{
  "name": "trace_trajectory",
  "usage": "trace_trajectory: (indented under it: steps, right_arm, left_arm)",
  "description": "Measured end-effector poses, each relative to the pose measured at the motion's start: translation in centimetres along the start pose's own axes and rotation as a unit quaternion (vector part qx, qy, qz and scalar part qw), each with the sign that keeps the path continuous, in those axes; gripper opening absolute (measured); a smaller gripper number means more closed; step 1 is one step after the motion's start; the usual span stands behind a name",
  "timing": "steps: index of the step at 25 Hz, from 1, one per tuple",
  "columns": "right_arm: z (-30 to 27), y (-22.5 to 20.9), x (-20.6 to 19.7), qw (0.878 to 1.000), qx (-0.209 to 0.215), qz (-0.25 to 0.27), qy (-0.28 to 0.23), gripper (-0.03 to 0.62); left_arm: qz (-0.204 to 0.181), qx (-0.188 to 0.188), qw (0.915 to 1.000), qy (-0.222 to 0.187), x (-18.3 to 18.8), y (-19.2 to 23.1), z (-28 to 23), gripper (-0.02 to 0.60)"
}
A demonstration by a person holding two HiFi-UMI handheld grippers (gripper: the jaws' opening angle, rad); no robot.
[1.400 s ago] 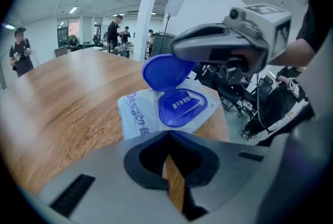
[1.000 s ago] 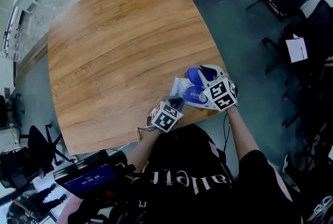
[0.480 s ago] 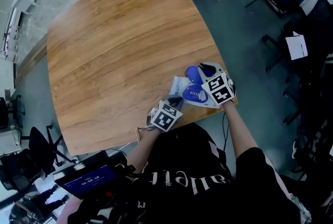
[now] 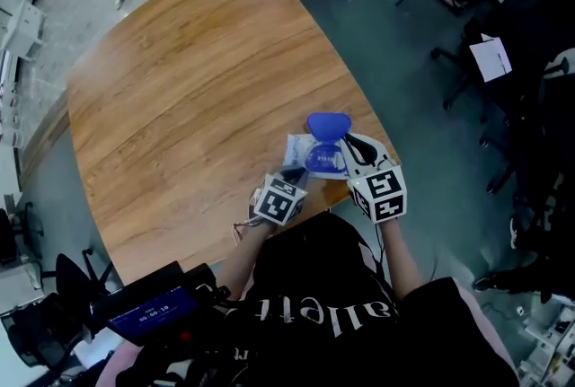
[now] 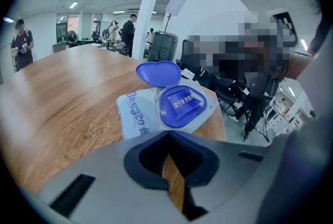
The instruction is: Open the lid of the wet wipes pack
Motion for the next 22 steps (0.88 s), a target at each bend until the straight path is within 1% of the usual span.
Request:
trace_trajectory:
  steps: [3,8,12,15,18,20,22]
  right_arm:
    - [1.7,1.4,-1.8,0.999,-0.012,-0.049,-0.011,0.037]
    - [4.3,4.4,-4.5,0.996,-0.028,-0.08,-0.026,0.037]
    - [6.4,6.4,-6.3,0.991,-0.039,-0.114,-0.048,0.037]
    - [7.1,7.5,-7.4,0.988,-0.035,-0.134,-0.065,0.036]
    - [7.5,8.2,-8.6,0.986,-0.035,-0.149,-0.063,0.034]
    - [8.1,8.6,-9.0,0.985,-0.032,-0.157,-0.063,0.034]
    - [9.2,9.0,-9.2,0.985,-0.026,-0.157,-0.066,0.034]
  left_arm:
    - [-0.011,-0.006,0.9999,-0.007,0.2,-0.3,0.2,0.002]
    - [-0.026,-0.02,0.9992,-0.025,-0.4,-0.9,1.1,0.002]
    - [-0.034,-0.042,0.9967,-0.06,-0.9,-1.8,2.7,0.002]
    - [-0.035,-0.052,0.9945,-0.084,-0.9,-2.2,4.4,0.002]
    - [-0.022,-0.074,0.9904,-0.115,-0.7,-3.2,6.6,0.002]
    - [-0.007,-0.092,0.9852,-0.145,-0.8,-3.9,8.1,0.002]
    - [-0.002,-0.103,0.9801,-0.17,-0.8,-5.1,9.9,0.002]
Point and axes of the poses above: the fingertips, and each gripper's own axes: z backward along the fingers, y to its left, x out of its top, the point moved 5 cm from there along z, backward along the fingers, and after that the axes turned 11 degrees about y, right-handed, at the moved point
